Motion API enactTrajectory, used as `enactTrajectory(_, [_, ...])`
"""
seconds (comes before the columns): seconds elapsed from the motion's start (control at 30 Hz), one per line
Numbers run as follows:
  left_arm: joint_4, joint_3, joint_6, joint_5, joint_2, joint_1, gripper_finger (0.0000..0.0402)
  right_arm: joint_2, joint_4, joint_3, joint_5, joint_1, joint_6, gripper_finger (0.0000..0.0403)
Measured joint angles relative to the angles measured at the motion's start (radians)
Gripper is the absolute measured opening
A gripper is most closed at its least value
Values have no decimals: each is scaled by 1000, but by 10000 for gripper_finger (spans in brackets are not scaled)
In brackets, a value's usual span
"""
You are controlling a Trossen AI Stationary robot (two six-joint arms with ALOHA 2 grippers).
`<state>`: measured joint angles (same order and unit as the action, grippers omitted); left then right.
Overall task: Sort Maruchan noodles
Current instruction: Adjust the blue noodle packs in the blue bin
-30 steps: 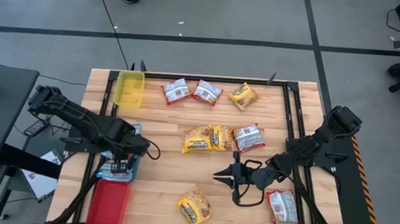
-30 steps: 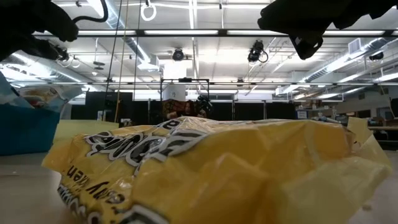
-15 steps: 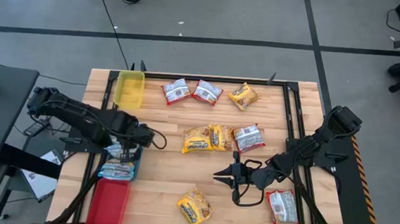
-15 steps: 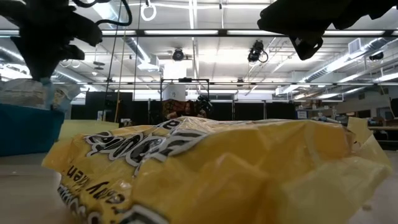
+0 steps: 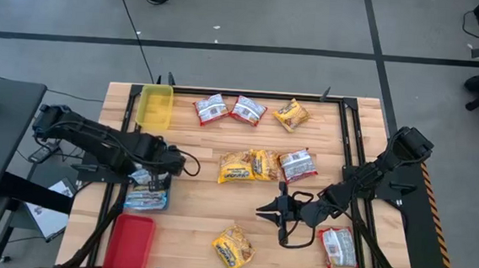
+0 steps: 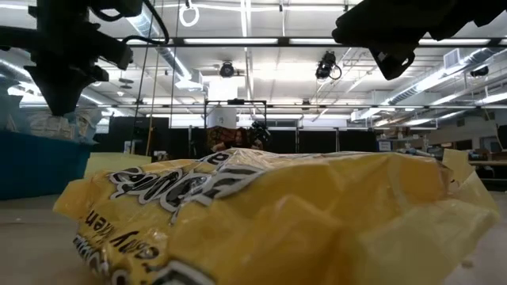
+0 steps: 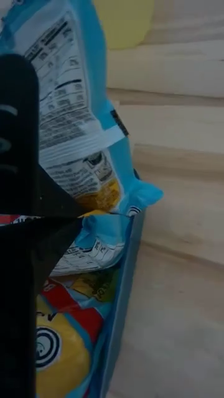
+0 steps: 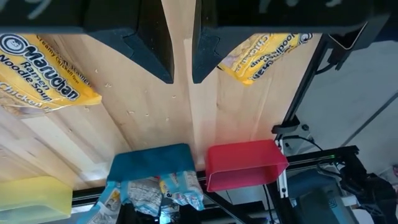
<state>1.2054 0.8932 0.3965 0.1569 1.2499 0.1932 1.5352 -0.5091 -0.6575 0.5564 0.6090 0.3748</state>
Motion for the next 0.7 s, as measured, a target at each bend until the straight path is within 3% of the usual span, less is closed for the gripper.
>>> enactTrajectory(0.13, [-2,1,4,-40,-10,0,26,0,1,0,0,0,0,63])
enactTrajectory(0.3, [67,56,15,-59,-8,0,78,0,8,0,0,0,0,63])
enactTrajectory(0.53, [335,160,83,188,-88,-30,141,0,24,0,0,0,19,63])
enactTrajectory(0.7, [336,159,61,110,-215,-166,181,0,35,0,-1,0,26,63])
